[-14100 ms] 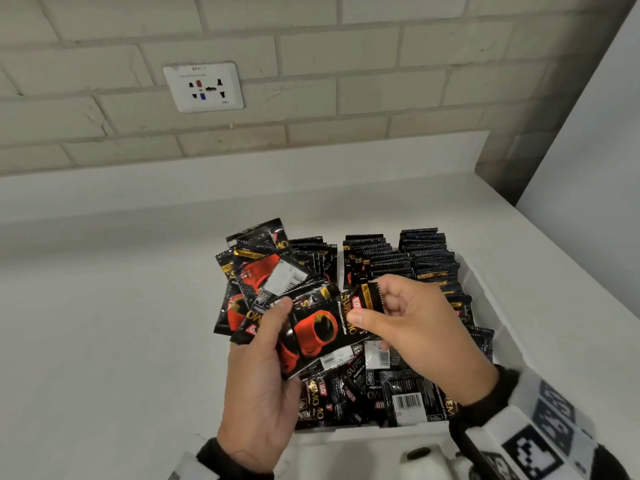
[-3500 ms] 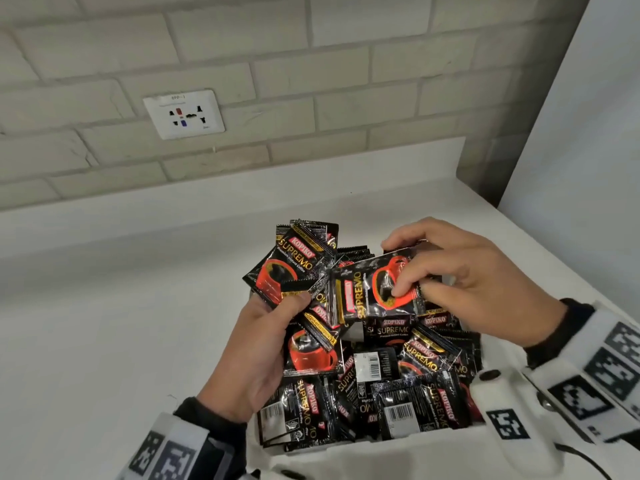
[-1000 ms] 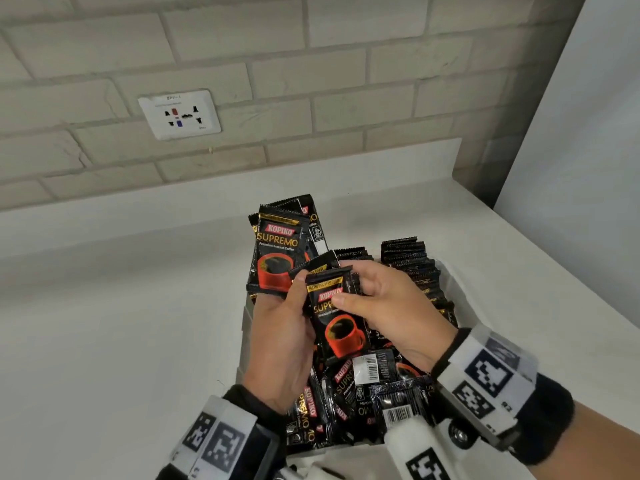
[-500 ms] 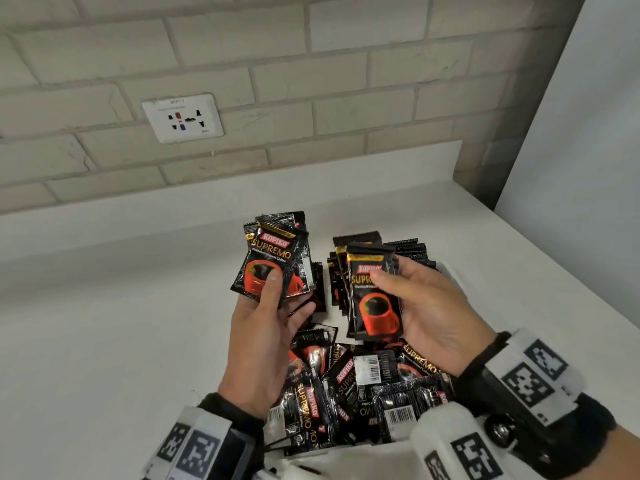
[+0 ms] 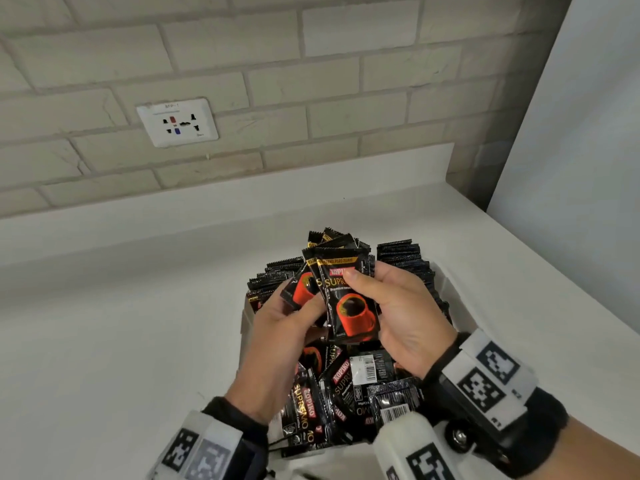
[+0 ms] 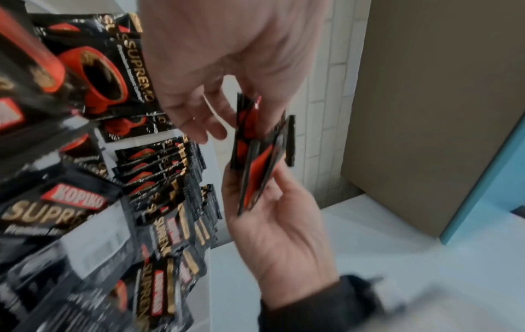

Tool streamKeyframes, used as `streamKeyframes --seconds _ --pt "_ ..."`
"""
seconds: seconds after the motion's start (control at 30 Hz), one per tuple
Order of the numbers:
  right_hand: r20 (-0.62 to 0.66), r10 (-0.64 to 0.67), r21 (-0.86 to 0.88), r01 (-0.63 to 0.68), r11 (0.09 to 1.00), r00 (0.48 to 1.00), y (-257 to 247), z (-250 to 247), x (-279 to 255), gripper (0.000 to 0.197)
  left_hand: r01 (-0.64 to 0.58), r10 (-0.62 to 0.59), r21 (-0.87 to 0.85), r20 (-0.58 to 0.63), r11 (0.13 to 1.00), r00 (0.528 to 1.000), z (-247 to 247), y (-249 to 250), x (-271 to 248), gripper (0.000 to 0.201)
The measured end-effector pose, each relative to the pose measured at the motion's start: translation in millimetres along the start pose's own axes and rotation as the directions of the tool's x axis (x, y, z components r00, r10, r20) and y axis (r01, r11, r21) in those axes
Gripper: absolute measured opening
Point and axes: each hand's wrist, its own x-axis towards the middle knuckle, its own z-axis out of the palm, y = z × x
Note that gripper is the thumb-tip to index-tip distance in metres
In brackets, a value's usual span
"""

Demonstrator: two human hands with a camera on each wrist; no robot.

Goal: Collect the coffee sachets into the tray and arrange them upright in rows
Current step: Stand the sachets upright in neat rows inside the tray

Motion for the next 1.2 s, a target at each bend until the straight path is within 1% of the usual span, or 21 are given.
streamKeyframes --seconds 0.1,0.17,0.23,0.3,0.37,0.47,0.57,0.63,0.73,0.8,0.87,0.93,1.03,1.07,1.13,1.2 --pt "0.041 -0.045 -0.093 0.049 0.995 0.998 -2.9 -2.4 -1.3 0.01 0.06 -0.059 -0.007 0.105 0.998 0.993 -11.5 13.9 5.3 0.042" --pt "0.088 -0.043 -0.154 0.056 0.986 0.995 -6.4 -2.5 -2.5 0.011 0.105 -0.112 0.048 0.188 0.993 0.976 -18.1 22.0 7.1 0.041" --pt "0.13 -0.021 -0.228 0.05 0.972 0.991 -8.9 -2.0 -3.5 0.012 0.135 -0.165 0.137 0.235 0.981 0.958 -24.3 26.8 7.3 0.042" --pt "0.158 0.01 -0.294 0.037 0.955 0.987 -9.2 -1.3 -5.2 0.009 0.132 -0.188 0.228 0.245 0.965 0.951 -28.2 28.9 6.6 0.044" --pt "0.17 0.028 -0.345 0.033 0.938 0.985 -7.2 0.9 -7.6 0.007 0.104 -0.182 0.312 0.233 0.944 0.955 -29.9 29.7 5.4 0.048" --pt "0.155 0.013 -0.389 0.049 0.92 0.988 -3.3 3.5 -9.3 0.012 0.074 -0.151 0.359 0.192 0.93 0.97 -26.5 28.7 2.4 0.045" --pt "0.083 -0.036 -0.314 0.06 0.947 0.996 -3.9 2.5 -8.1 0.008 0.063 -0.102 0.316 0.108 0.947 0.989 -23.3 23.6 0.5 0.038" --pt "0.011 -0.059 -0.237 0.06 0.97 0.998 -5.0 -1.3 -5.8 0.009 0.067 -0.074 0.24 0.021 0.968 0.997 -23.7 20.7 1.0 0.031" --pt "-0.072 -0.051 -0.105 0.043 0.994 0.996 -4.0 -6.0 -4.8 0.011 0.093 -0.091 0.011 -0.109 0.996 0.99 -25.4 17.5 0.1 0.022" --pt "-0.111 -0.044 -0.093 0.034 0.995 0.993 -1.7 -6.6 -4.9 0.01 0.101 -0.12 -0.13 -0.151 0.986 0.981 -25.6 18.6 -2.4 0.018" --pt "-0.133 -0.041 -0.11 0.027 0.994 0.99 1.0 -5.8 -3.8 0.007 0.088 -0.116 -0.21 -0.124 0.974 0.985 -24.5 21.5 -6.4 0.014" --pt "-0.147 -0.05 -0.149 0.028 0.988 0.988 4.0 -2.3 -3.2 0.007 0.077 -0.089 -0.204 -0.05 0.976 0.995 -19.8 24.2 -10.4 0.005" --pt "-0.119 -0.061 -0.249 0.029 0.968 0.991 9.9 8.8 -4.3 0.008 0.08 -0.073 -0.117 0.064 0.99 0.995 -5.3 21.8 -13.8 0.023" --pt "-0.1 -0.049 -0.271 0.02 0.962 0.994 12.8 13.3 -4.9 0.011 0.08 -0.075 -0.084 0.071 0.993 0.995 1.5 21.7 -15.8 0.023" --pt "-0.081 -0.018 -0.269 -0.004 0.963 0.997 19.2 19.1 -5.7 0.014 0.079 -0.077 -0.035 0.043 0.996 0.996 9.4 19.7 -16.8 0.007" --pt "-0.081 0.043 -0.216 -0.059 0.975 0.996 24.3 19.6 -5.6 0.017 0.094 -0.093 -0.014 0.02 0.996 0.995 9.0 17.2 -17.0 0.013"
